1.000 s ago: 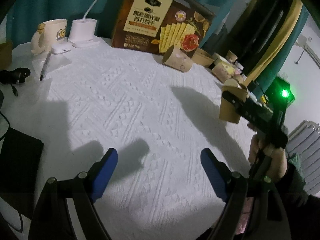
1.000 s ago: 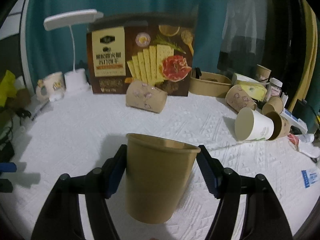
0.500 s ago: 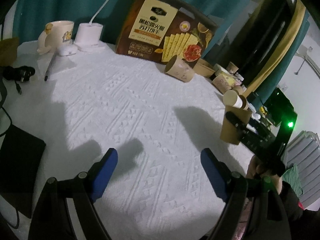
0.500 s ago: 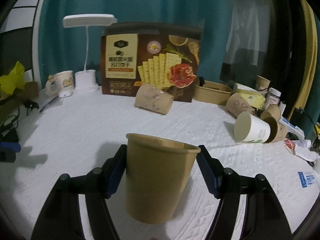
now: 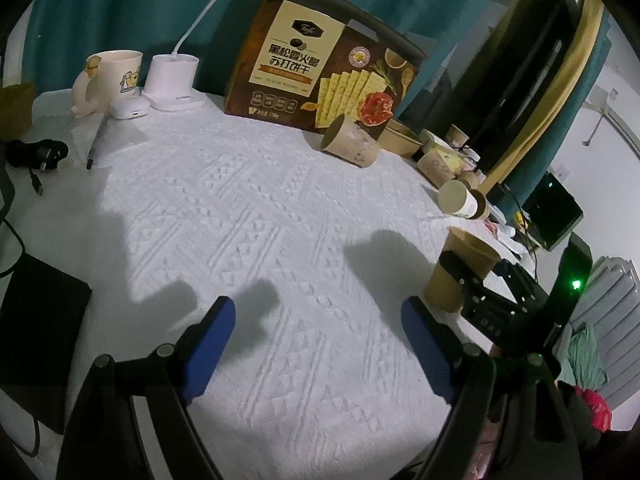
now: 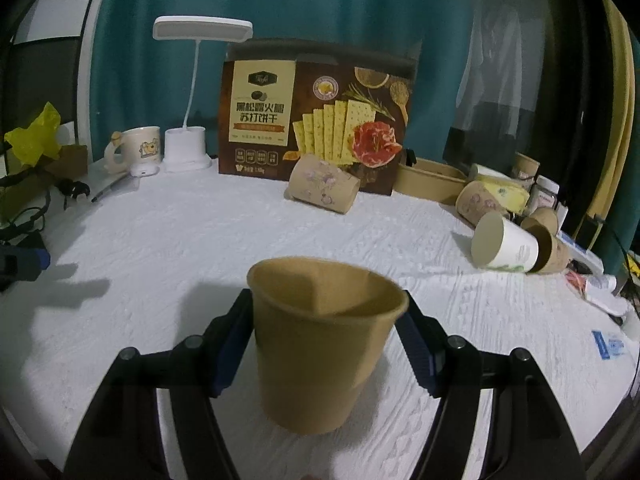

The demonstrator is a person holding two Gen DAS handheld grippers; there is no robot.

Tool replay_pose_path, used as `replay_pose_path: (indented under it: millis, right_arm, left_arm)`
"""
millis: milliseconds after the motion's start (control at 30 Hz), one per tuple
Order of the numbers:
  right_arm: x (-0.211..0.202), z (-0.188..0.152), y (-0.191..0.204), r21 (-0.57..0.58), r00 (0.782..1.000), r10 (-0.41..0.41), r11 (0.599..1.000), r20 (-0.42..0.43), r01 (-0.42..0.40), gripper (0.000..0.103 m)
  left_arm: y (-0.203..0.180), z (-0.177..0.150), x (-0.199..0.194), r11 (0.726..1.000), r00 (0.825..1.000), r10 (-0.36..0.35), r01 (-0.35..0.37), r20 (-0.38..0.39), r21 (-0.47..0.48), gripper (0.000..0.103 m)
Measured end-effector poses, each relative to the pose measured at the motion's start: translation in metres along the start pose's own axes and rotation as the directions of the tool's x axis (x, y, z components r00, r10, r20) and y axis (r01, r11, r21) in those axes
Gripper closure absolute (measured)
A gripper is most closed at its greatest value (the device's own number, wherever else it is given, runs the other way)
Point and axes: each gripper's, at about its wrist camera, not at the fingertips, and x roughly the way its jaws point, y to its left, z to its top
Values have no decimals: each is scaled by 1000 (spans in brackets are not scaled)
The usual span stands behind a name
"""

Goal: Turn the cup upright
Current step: 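Carry the tan paper cup with the right gripper over the open tablecloth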

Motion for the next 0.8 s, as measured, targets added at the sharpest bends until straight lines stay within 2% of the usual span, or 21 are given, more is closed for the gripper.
replay_pose_path:
  millis: [433,800]
  right_arm:
    - [-16,-23,-3,57,1000,1,998,-19,0,36]
    - [-51,-47,-17,177,997,24,984,-70,-11,36]
  left_arm:
    - [-19,-13,-2,999,1000,-20,20,-12,47,18]
    - [-40,-20,-9,995,999,-31,32,-18,93,18]
